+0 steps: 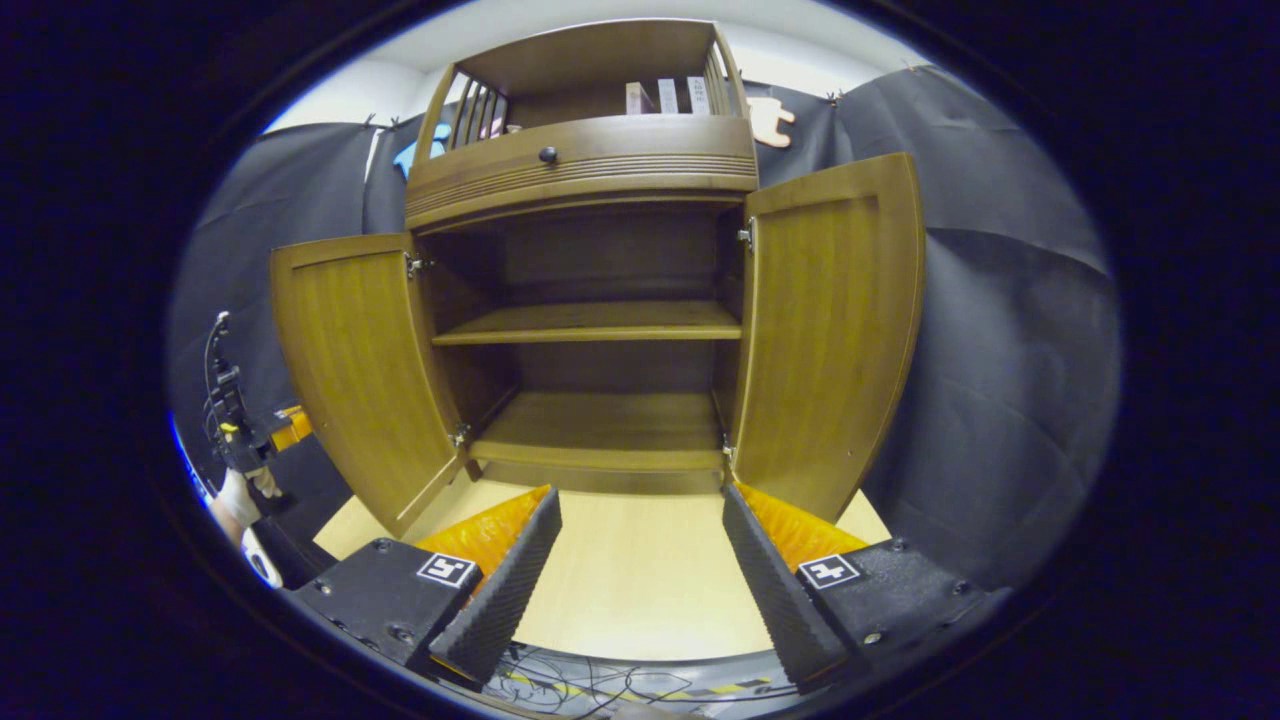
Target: Open the right door of the double-door shoe cabinet with the right hand, and open the left door with the left hand.
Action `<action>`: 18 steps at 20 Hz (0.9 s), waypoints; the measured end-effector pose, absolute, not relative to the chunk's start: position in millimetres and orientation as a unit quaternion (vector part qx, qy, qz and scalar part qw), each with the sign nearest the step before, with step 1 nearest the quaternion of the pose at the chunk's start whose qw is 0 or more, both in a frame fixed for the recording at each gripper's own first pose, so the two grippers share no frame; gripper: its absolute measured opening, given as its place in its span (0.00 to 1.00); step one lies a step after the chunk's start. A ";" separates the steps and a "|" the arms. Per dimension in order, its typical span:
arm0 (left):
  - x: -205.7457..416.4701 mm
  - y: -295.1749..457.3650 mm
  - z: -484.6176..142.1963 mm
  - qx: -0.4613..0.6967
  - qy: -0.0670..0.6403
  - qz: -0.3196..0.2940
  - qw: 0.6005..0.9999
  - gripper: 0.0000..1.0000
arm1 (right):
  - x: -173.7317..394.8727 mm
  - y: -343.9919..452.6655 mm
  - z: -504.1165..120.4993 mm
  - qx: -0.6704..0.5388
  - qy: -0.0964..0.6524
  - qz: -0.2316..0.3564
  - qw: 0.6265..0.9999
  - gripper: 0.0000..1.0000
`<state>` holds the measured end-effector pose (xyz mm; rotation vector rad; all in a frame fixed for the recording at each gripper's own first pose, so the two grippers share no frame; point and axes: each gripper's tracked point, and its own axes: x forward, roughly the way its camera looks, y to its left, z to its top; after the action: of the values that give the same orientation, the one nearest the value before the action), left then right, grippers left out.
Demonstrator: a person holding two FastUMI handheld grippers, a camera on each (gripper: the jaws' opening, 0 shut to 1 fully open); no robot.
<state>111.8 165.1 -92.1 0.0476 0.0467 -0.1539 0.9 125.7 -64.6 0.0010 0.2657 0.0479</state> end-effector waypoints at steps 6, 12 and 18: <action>113.7 176.1 -94.8 0.013 0.033 -0.108 0.994 0.00 | 3.0 123.6 -59.2 -0.002 0.128 0.023 0.992 1.00; 101.1 177.0 -97.0 0.040 0.048 -0.112 0.992 0.03 | 5.6 127.6 -51.7 -0.018 0.118 0.029 0.992 1.00; 72.0 206.6 -85.9 0.018 0.050 -0.042 0.998 0.75 | 8.3 132.3 -46.7 -0.032 0.106 0.036 0.993 1.00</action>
<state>72.0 206.6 -85.9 0.0356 0.1004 -0.0843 8.3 132.3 -46.7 -0.0646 0.2118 0.0717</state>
